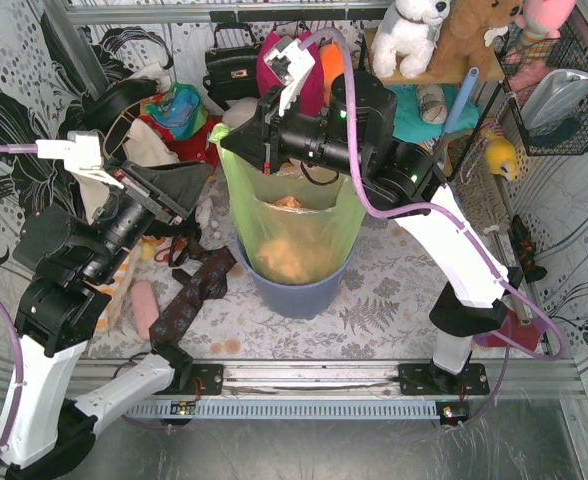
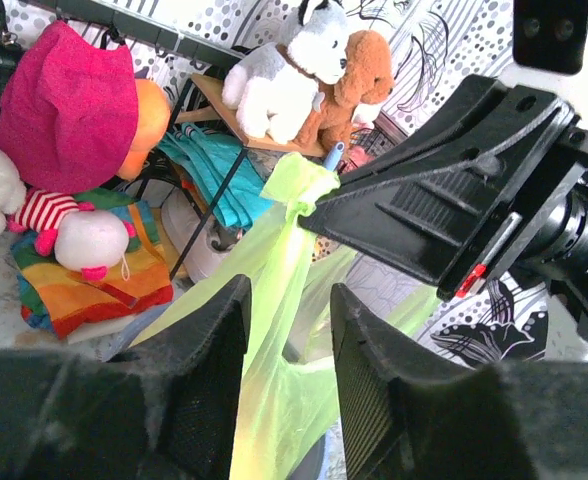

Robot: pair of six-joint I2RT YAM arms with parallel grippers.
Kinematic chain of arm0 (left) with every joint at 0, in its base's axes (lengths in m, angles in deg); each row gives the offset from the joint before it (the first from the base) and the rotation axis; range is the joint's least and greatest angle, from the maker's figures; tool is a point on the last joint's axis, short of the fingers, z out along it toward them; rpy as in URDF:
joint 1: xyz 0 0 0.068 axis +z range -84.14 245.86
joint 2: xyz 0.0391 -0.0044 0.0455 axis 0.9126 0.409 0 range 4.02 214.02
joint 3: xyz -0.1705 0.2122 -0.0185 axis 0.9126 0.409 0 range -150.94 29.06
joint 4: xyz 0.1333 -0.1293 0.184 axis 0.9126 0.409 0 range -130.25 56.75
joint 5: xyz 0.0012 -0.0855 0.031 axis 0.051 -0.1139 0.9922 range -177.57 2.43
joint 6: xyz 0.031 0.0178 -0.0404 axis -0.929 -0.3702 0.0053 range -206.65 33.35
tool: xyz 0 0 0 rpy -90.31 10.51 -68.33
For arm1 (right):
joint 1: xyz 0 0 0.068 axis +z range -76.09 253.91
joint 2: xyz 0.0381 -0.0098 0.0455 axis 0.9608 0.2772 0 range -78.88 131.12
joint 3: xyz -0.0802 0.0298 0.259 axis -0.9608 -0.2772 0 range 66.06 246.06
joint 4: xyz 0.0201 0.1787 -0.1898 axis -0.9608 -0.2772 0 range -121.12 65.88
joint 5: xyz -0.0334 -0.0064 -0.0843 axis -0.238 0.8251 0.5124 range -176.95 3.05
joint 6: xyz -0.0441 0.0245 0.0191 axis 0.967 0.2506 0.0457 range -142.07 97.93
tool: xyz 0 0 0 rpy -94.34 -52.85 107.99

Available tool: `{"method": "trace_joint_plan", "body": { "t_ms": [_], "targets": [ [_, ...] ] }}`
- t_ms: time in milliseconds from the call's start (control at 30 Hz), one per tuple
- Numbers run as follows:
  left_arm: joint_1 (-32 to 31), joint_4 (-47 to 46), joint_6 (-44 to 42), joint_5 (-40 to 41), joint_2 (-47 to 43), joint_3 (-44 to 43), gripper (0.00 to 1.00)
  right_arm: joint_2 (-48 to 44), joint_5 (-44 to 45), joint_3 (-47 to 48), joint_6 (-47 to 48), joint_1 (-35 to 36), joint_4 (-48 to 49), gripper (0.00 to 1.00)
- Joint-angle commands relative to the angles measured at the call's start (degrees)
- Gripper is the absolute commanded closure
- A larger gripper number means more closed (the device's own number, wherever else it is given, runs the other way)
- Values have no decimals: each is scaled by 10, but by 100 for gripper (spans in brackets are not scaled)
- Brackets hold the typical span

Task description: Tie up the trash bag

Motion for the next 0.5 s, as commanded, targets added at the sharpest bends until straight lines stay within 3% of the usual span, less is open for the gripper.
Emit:
{"method": "trace_joint_plan", "body": {
  "t_ms": [0, 300, 467],
  "targets": [
    [0, -45, -45, -29, -14, 12, 51, -3, -10, 3, 6, 4, 55, 99],
    [0, -156, -99, -141, -34, 84, 29, -9, -37, -13, -6, 4, 68, 100],
    [0, -233, -167, -218, -31, 129, 27, -26, -46, -37, -16, 3, 67, 100]
  ]
}}
